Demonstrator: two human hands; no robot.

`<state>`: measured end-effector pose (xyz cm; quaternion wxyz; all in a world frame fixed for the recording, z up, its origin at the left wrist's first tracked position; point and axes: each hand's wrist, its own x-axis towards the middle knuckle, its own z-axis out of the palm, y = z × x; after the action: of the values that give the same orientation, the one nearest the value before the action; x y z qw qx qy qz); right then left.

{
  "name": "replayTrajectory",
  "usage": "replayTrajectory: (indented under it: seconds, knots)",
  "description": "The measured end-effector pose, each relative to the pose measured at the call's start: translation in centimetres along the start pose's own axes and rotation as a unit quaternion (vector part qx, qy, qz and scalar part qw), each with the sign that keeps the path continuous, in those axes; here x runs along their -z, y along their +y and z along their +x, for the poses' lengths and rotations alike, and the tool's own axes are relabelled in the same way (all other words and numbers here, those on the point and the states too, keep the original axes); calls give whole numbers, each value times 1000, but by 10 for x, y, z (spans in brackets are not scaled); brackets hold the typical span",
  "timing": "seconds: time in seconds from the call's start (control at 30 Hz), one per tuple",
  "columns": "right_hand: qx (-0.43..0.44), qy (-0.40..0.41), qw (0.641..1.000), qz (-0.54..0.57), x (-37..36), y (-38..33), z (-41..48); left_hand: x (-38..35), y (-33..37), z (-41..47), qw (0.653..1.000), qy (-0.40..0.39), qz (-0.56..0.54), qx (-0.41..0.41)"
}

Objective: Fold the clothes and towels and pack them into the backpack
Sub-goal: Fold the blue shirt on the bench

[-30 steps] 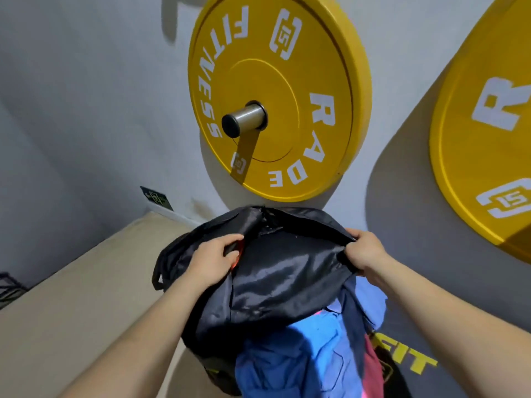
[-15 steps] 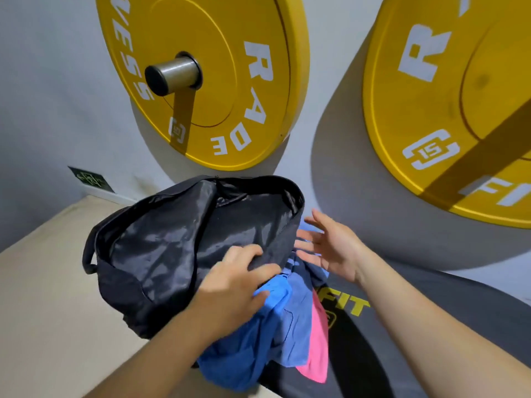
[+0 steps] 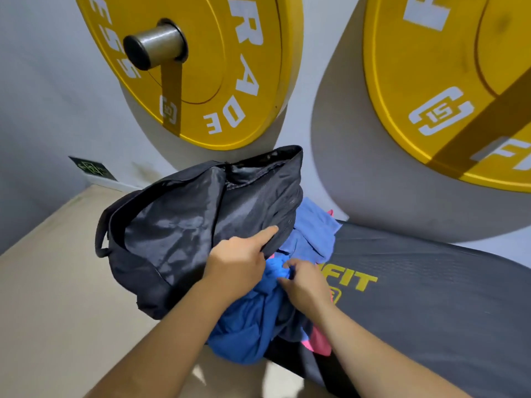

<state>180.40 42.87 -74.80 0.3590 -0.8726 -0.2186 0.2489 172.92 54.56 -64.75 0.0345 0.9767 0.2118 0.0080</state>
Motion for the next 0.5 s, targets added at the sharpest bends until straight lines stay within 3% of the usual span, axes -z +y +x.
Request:
replayTrajectory:
  seconds: [0.1, 0.17, 0.23, 0.33, 0.43, 0.5]
  knots:
    - [-12, 29, 999, 45, -4, 2, 1, -17, 4, -5, 999, -13, 41, -29]
    - [-1, 33, 985, 170, 8, -9, -8, -29, 1, -8, 992, -39, 110, -46]
    - [-8, 18, 943, 332, 28, -16, -17, -33, 0, -10, 987, -66, 138, -52]
    - [6, -40, 865, 500, 60, -25, -37, -33, 2, -13, 986, -16, 153, -68]
    - [11, -104, 773, 625, 84, -36, -57, -13, -6, -7, 998, -34, 36, -34]
    - [28, -121, 751, 649, 99, -44, -66, 12, -21, -7, 989, -99, -111, -11]
